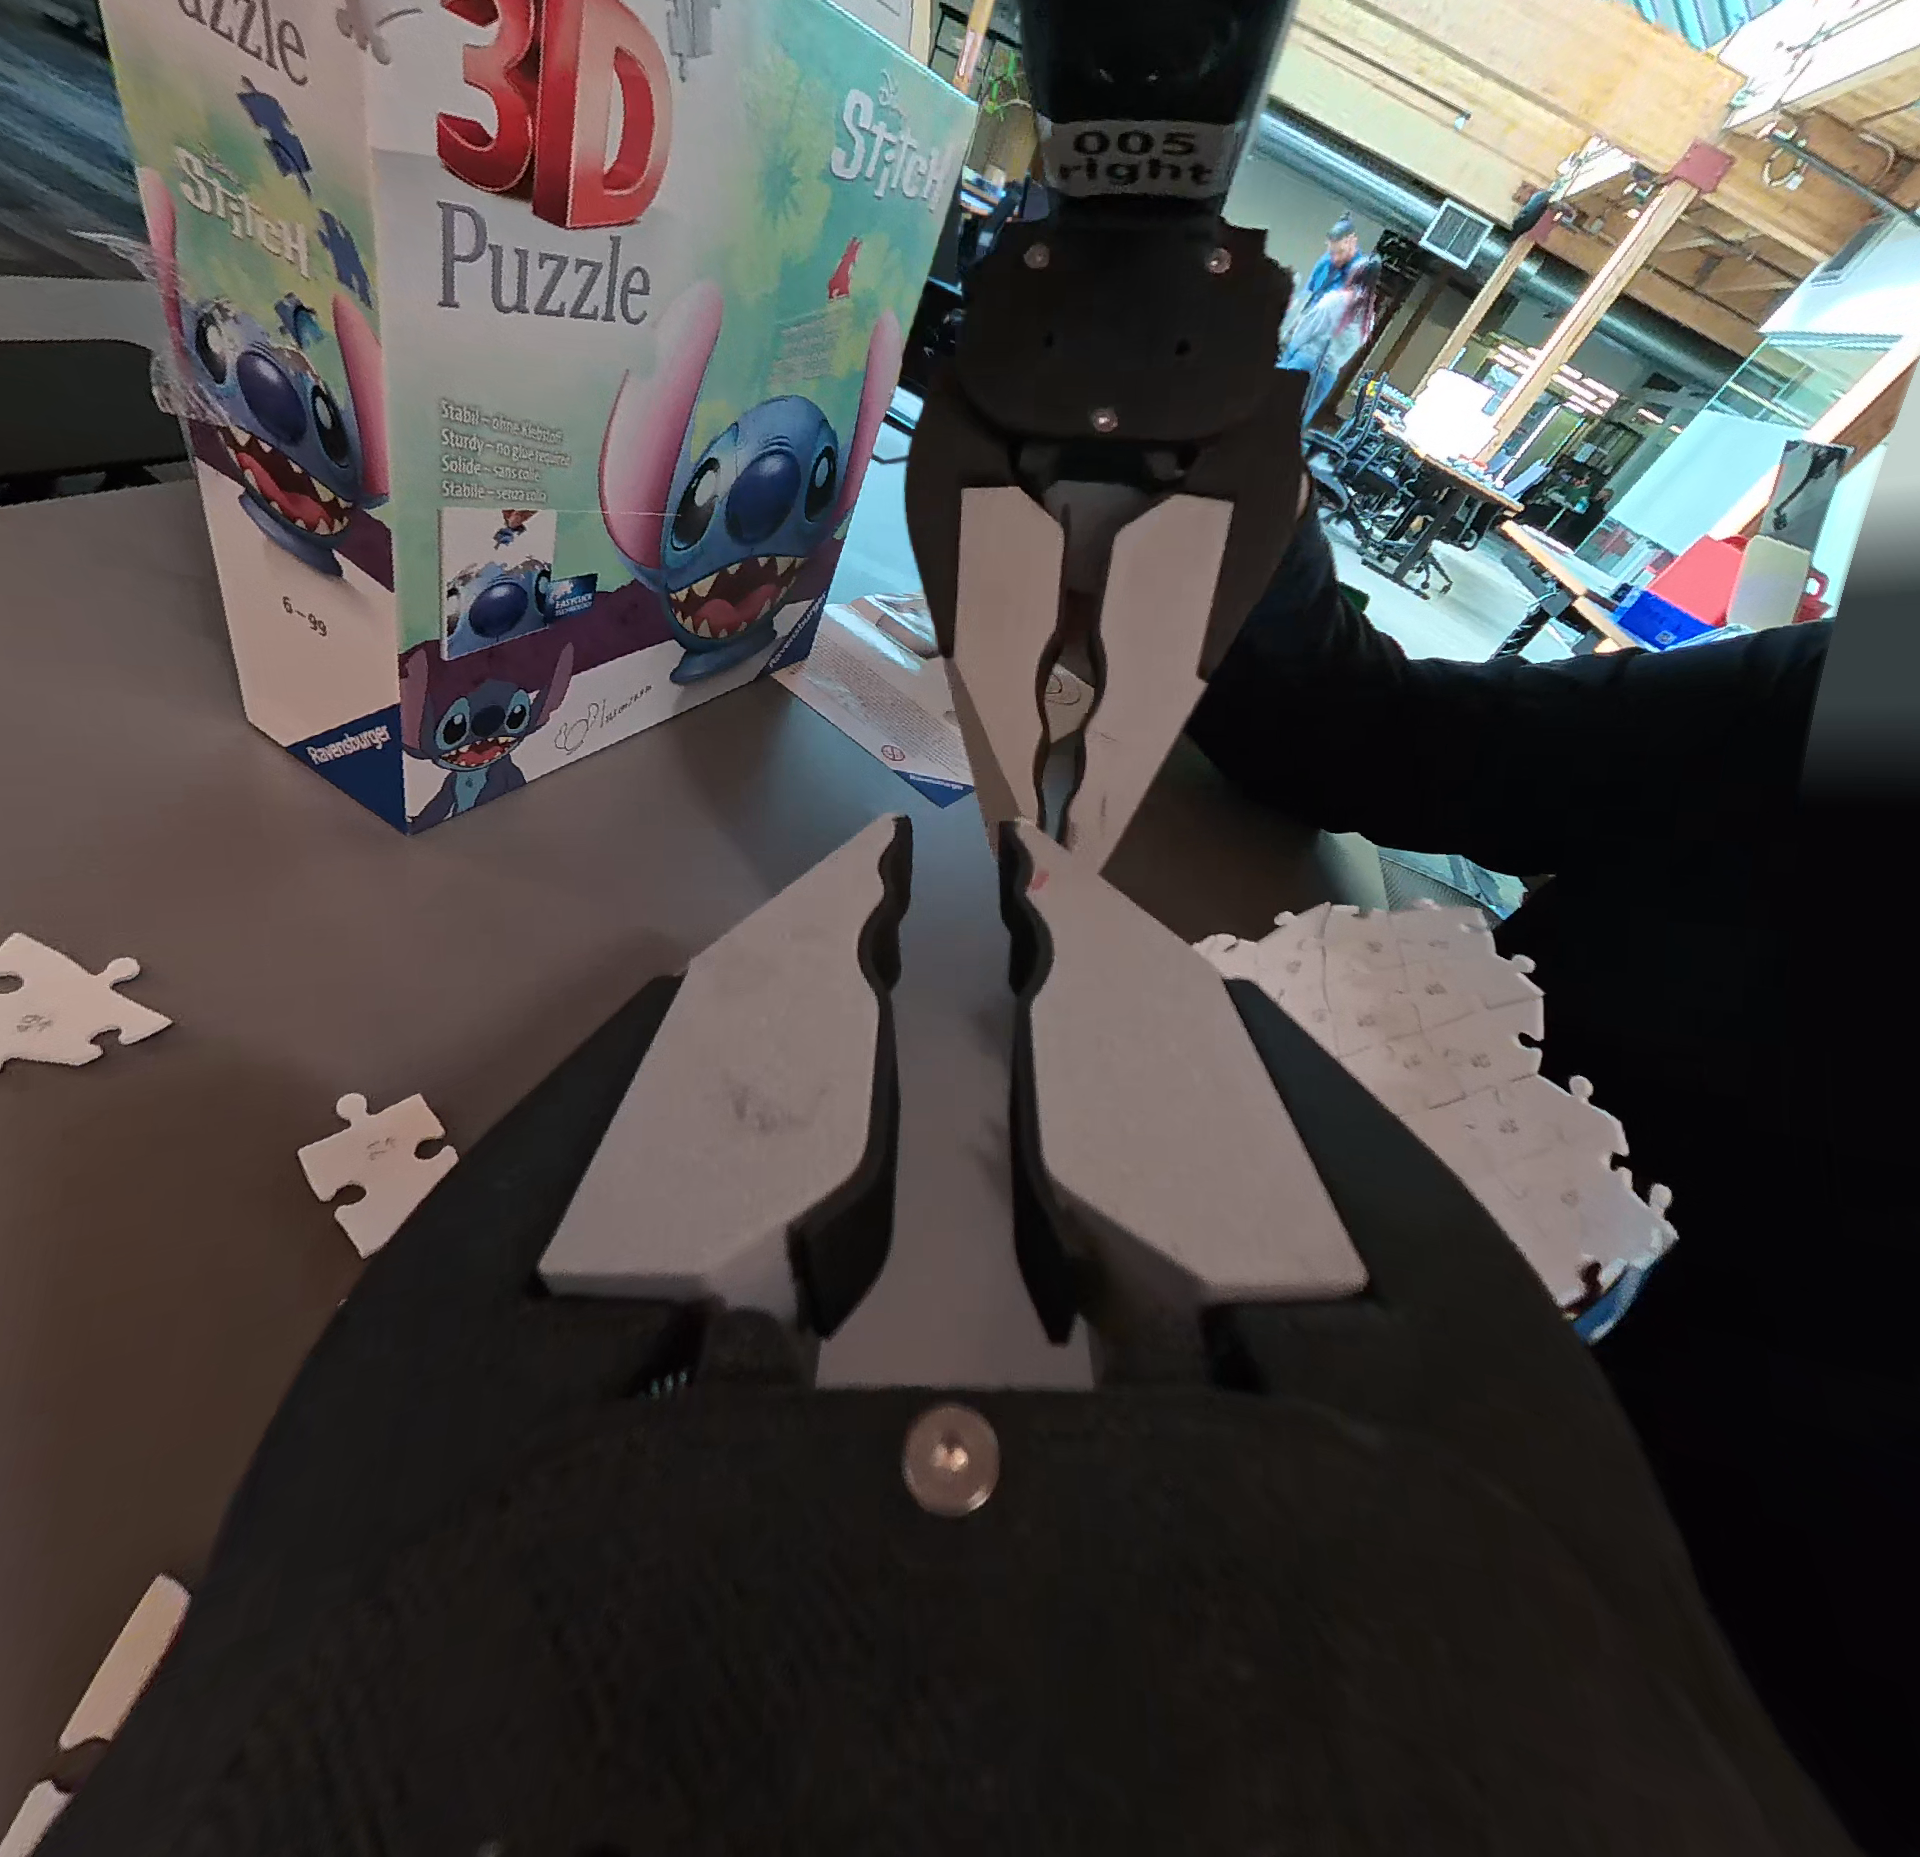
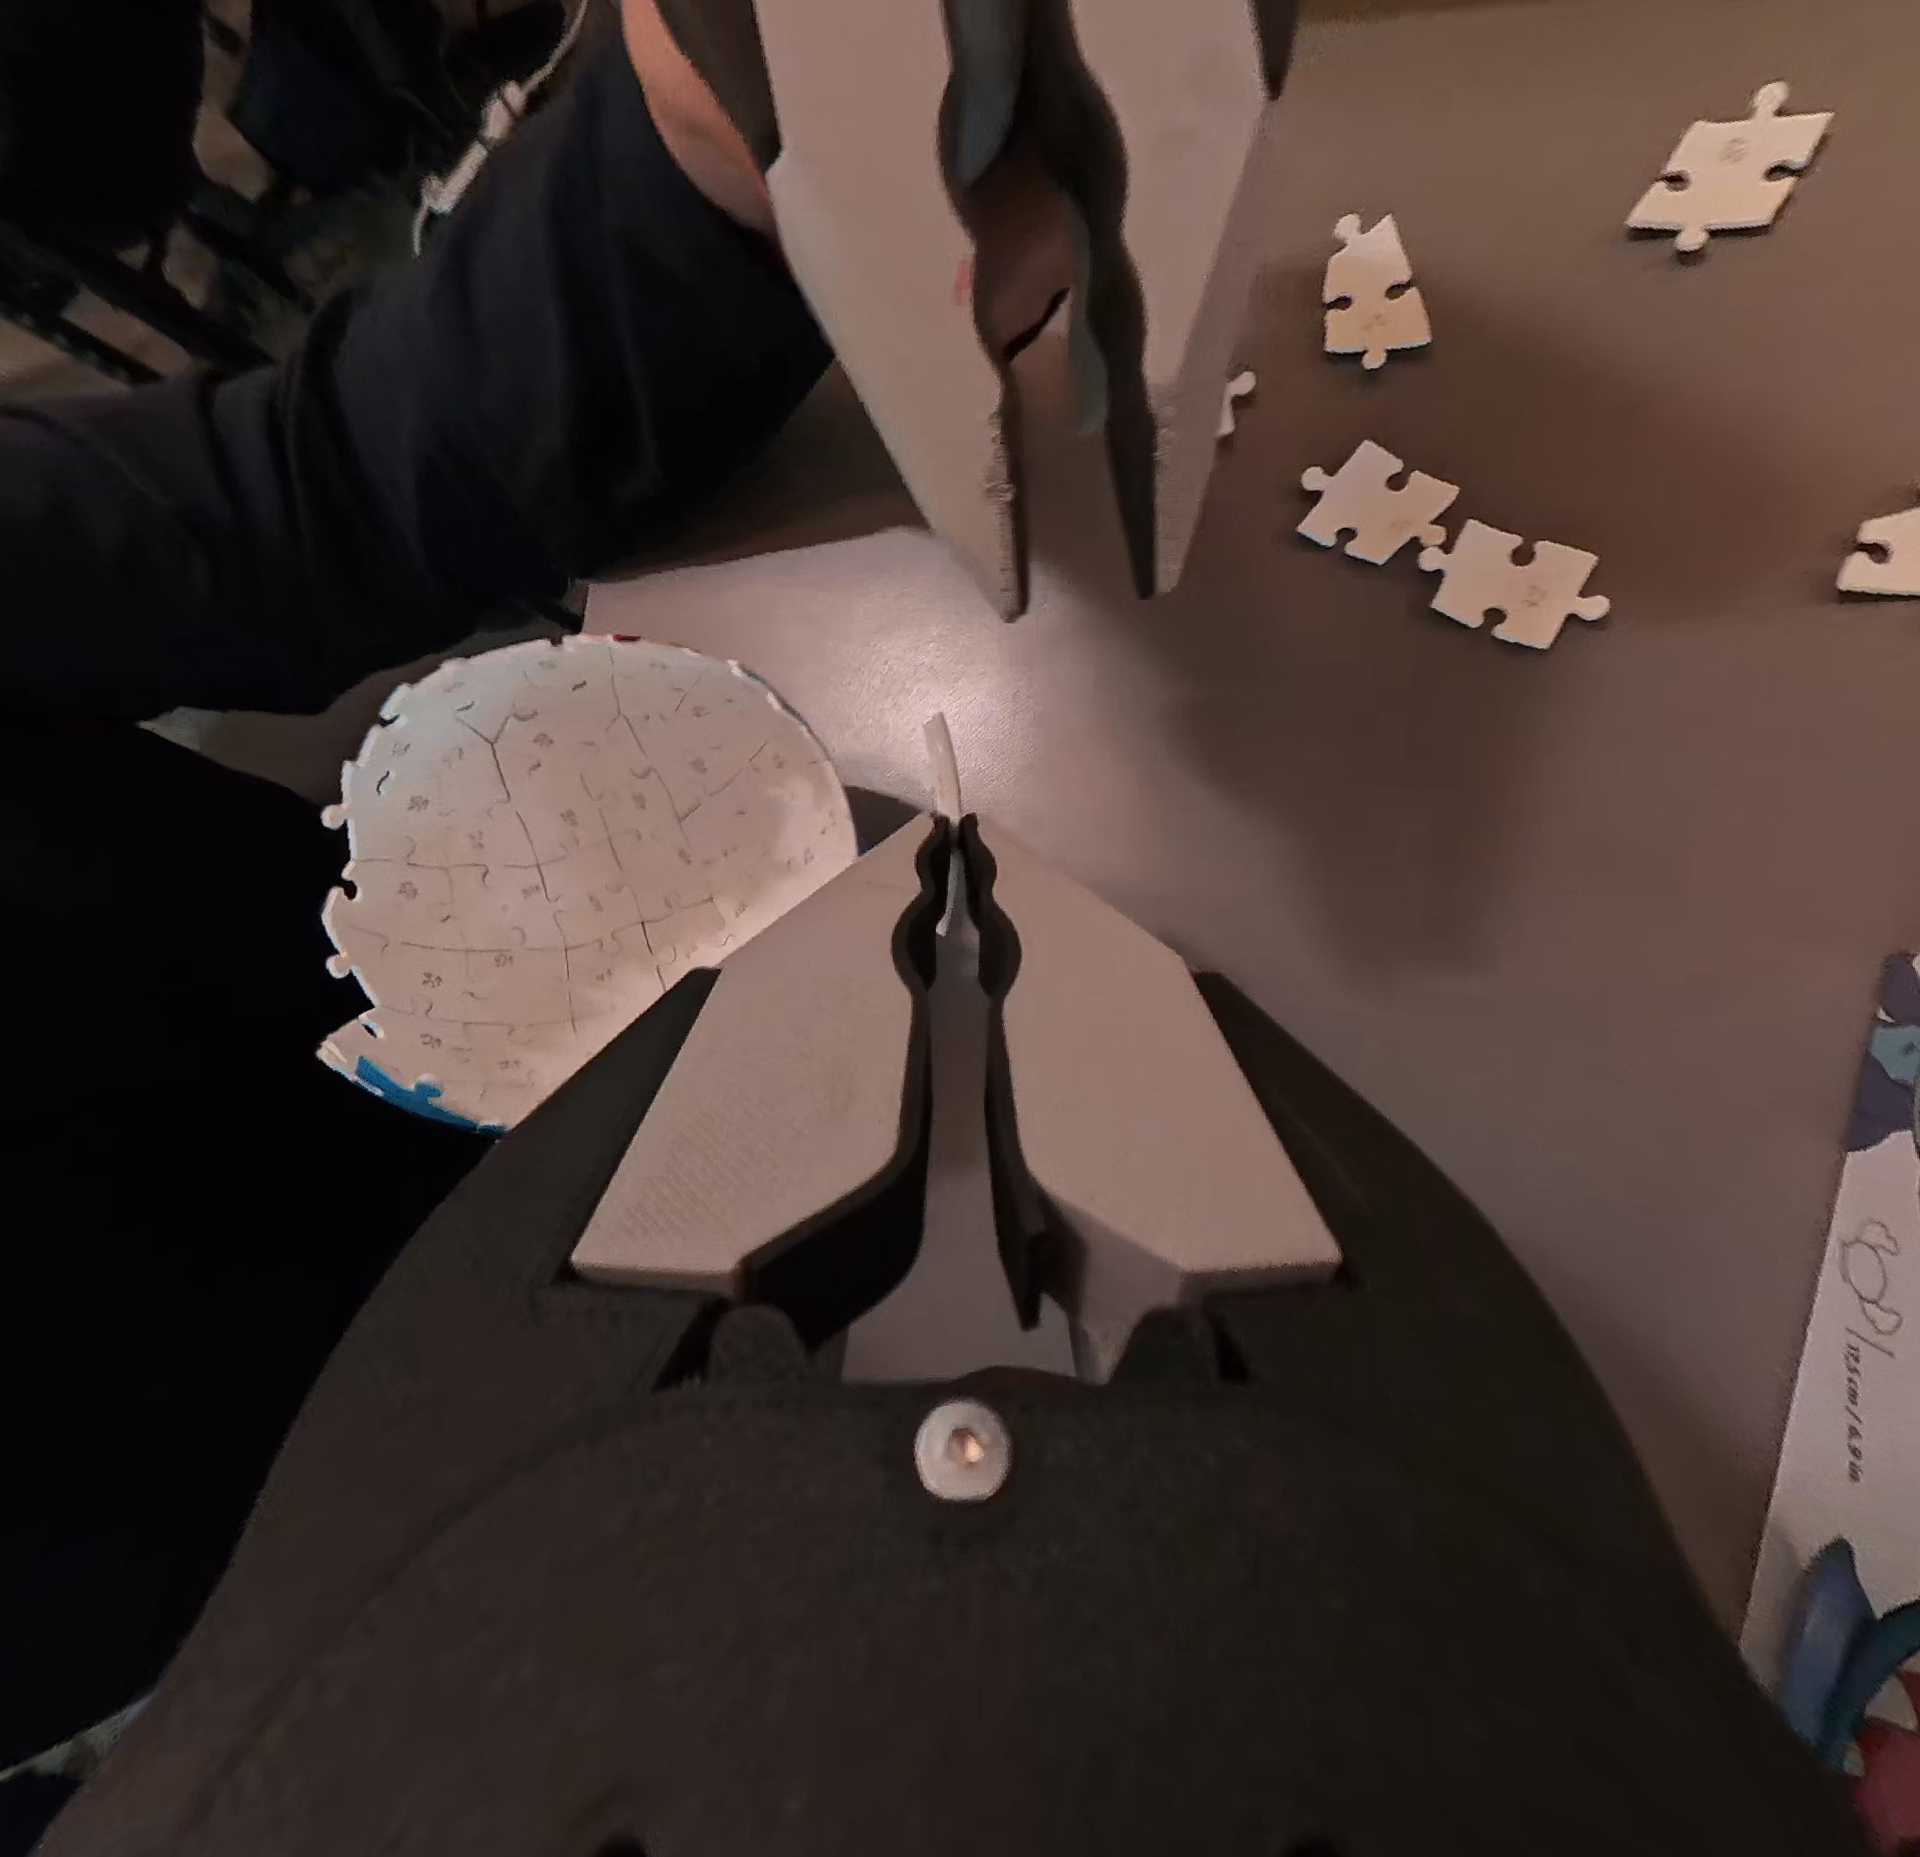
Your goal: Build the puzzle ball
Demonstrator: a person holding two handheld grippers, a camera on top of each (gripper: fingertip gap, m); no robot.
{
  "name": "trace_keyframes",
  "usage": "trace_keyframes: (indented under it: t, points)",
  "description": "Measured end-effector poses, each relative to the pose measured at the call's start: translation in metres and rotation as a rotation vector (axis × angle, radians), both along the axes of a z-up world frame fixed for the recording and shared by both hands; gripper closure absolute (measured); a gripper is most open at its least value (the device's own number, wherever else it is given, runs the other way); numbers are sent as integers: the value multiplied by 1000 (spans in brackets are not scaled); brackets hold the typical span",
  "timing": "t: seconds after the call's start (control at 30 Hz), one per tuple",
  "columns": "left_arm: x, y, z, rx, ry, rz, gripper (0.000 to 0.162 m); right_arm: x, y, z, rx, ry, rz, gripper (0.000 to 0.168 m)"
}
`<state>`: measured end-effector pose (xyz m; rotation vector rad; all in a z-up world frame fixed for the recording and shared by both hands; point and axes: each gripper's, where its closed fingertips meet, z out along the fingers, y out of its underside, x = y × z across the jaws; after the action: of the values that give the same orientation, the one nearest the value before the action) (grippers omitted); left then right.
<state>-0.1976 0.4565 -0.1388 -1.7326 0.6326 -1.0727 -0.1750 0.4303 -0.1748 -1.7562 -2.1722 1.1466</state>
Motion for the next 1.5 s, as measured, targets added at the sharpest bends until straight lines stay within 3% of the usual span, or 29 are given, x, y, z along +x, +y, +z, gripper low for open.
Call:
trace_keyframes:
  t: [0.43,0.67,1.07,1.5]
  points:
    - [6,-3,-2,-5,-8,-37,148,-15,25,31,-112,173,-143,168]
    - [10,-2,-4,31,20,-38,162,-15,20,23,-152,145,-124,168]
    - [18,-13,3,83,-11,-114,157,-7,15,27,-150,139,-78,168]
    - [8,-6,11,99,-51,-46,156,-4,19,31,-119,155,-95,168]
